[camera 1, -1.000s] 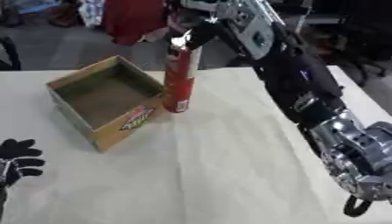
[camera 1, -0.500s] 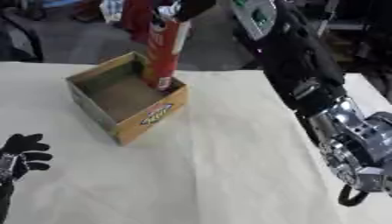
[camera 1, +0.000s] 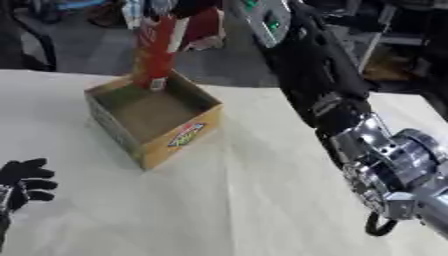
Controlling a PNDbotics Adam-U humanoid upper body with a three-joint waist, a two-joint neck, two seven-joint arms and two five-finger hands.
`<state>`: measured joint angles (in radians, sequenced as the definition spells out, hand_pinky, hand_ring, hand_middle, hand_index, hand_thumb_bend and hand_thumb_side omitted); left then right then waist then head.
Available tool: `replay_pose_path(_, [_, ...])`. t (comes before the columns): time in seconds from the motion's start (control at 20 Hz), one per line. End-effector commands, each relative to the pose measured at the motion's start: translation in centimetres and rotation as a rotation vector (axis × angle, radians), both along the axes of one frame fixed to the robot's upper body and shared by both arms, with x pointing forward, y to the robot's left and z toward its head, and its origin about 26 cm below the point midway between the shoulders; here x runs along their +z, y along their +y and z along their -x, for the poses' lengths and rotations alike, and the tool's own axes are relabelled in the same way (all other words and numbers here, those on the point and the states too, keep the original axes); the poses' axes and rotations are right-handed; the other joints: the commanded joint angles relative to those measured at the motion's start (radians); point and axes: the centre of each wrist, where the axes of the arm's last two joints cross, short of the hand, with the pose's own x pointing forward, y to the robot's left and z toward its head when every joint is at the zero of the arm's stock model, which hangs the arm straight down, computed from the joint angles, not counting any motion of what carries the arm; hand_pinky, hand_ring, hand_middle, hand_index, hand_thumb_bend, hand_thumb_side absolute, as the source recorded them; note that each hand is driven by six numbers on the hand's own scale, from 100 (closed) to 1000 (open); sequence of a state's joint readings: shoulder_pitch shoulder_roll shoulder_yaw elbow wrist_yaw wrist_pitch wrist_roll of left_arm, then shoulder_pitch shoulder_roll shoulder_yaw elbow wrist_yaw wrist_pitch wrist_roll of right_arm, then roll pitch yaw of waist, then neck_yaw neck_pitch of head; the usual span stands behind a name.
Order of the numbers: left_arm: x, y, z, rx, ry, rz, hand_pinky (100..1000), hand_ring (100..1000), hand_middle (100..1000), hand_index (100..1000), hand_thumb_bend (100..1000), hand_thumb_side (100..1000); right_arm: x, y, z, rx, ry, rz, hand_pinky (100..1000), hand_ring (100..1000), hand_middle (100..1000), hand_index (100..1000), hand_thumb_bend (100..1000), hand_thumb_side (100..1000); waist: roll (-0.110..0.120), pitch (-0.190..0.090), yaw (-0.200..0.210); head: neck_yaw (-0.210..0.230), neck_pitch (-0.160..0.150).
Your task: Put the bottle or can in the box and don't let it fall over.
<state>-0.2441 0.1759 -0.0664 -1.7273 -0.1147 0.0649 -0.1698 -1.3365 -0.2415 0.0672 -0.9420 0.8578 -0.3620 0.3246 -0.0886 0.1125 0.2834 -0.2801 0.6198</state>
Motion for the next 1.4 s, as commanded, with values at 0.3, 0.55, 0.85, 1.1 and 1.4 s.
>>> replay_pose_path(0.3, [2.0, -1.0, -0.4, -0.05, -0.065, 0.011, 617, 640, 627, 805, 492, 948, -3.7, -1.5, -1.5, -0.138, 0.009, 0.041, 693, 828, 897, 1000, 128, 433, 0.004, 0.014, 0.023, -0.021, -0.03])
replay_pose_path(0.55, [2.0, -1.1, -0.4, -0.05, -0.064, 0.01, 617, 641, 627, 805, 493, 948, -4.3, -1.4, -1.8, -0.132, -0.018, 0.031, 971, 1000, 985, 1000, 322, 696, 0.002, 0.017, 0.022, -0.018, -0.031])
replay_pose_path(0.85, [1.5, -0.8, -0.2, -0.039, -0.047, 0.009, 617, 642, 627, 804, 494, 948, -2.5, -1.0, -0.9, -0.01, -0.096, -0.165, 955, 974, 957, 1000, 272, 574, 0.004, 0.002, 0.002, -0.012, -0.022])
replay_pose_path(1.1, [0.0, 0.4, 0.3, 0.022, -0.001, 0.012, 616, 643, 626, 804, 495, 949, -0.8, -2.8, 1.3, 0.112, -0.169, -0.274, 839, 888, 895, 995, 100, 320, 0.008, -0.031, -0.073, 0.064, 0.017])
replay_pose_path(1.4, [-1.8, 1.9, 1.0, 0.102, 0.048, 0.005, 616, 646, 627, 804, 492, 951, -4.3, -8.2, 7.2, 0.234, -0.081, -0.555, 754, 806, 831, 970, 100, 334, -0.007, -0.064, -0.177, 0.189, 0.078])
